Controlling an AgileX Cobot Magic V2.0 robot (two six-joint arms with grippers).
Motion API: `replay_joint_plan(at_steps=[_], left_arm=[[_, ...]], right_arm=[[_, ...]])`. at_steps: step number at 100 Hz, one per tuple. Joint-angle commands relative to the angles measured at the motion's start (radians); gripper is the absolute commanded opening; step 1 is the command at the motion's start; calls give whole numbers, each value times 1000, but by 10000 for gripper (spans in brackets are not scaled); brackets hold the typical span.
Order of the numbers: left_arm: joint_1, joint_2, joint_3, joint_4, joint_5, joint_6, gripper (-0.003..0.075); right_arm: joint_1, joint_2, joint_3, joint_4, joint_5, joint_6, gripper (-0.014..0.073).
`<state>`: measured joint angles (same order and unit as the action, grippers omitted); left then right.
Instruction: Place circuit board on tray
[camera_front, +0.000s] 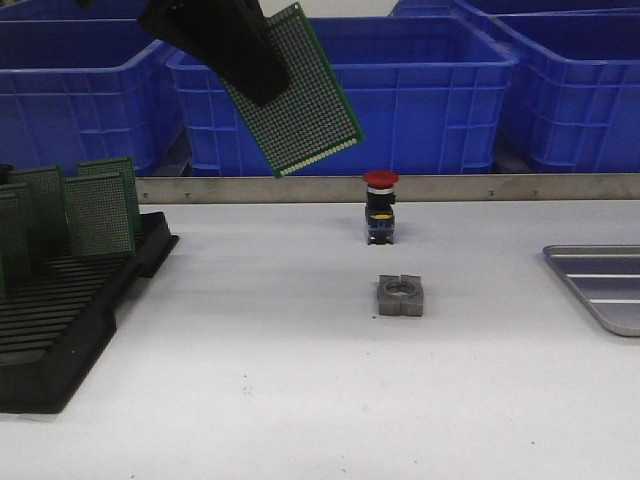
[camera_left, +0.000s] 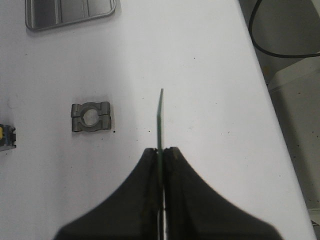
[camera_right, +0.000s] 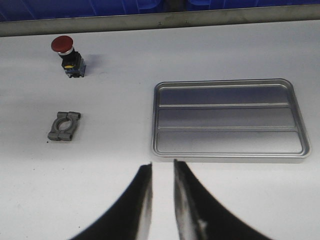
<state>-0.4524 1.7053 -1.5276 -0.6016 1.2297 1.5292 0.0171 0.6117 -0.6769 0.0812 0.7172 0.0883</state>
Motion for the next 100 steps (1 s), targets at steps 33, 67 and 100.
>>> replay_joint_plan(at_steps=[33,67,100], left_arm=[[-10,-50,-33,-58,44,-9,-18],[-10,-50,-33,-58,44,-9,-18],[-10,-50,-33,-61,44,-9,-18]], right_arm=[[0,87,-61,255,-82,-285,449],[139,386,-90,923,-76,-1239,449],[288,687,-175,1073,-77,-1536,449]])
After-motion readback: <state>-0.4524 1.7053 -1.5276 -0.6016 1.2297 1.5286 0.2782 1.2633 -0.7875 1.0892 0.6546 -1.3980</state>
